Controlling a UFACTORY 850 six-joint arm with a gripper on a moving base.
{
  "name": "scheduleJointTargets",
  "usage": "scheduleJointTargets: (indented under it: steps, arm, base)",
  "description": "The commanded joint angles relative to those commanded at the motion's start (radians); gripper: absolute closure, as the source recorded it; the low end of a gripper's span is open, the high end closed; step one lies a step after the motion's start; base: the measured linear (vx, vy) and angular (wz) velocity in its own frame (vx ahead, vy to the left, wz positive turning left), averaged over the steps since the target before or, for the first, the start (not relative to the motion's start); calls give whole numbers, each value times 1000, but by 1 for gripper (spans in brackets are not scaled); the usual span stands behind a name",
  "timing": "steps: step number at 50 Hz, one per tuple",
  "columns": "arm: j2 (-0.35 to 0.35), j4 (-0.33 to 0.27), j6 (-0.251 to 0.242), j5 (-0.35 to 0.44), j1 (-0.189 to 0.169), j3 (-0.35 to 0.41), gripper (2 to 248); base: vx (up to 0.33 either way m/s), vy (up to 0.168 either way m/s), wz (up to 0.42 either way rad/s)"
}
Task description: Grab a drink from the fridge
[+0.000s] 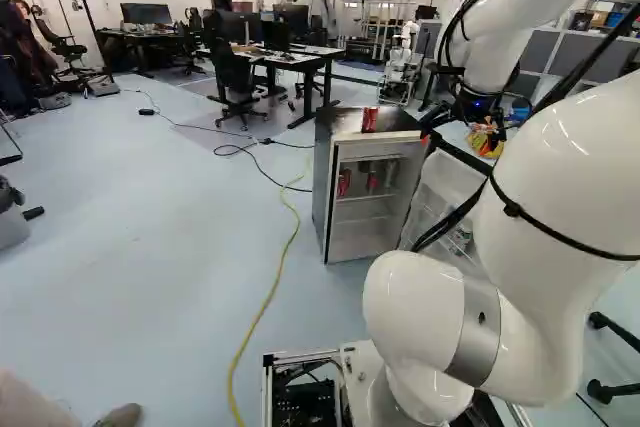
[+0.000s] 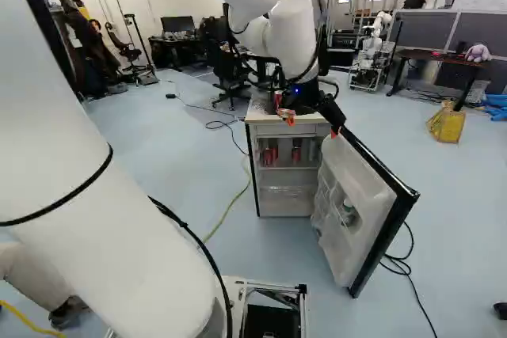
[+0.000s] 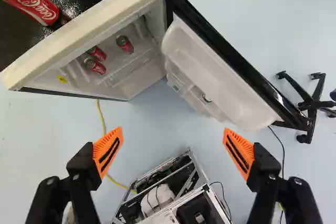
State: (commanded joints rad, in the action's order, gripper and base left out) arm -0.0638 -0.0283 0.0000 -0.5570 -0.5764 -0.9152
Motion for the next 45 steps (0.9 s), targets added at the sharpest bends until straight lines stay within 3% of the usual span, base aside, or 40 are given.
scheduleJointTargets:
  steps: [45]
  arm:
    - [164, 0, 0, 0, -123, -171, 3]
  base:
    - [0, 0, 0]
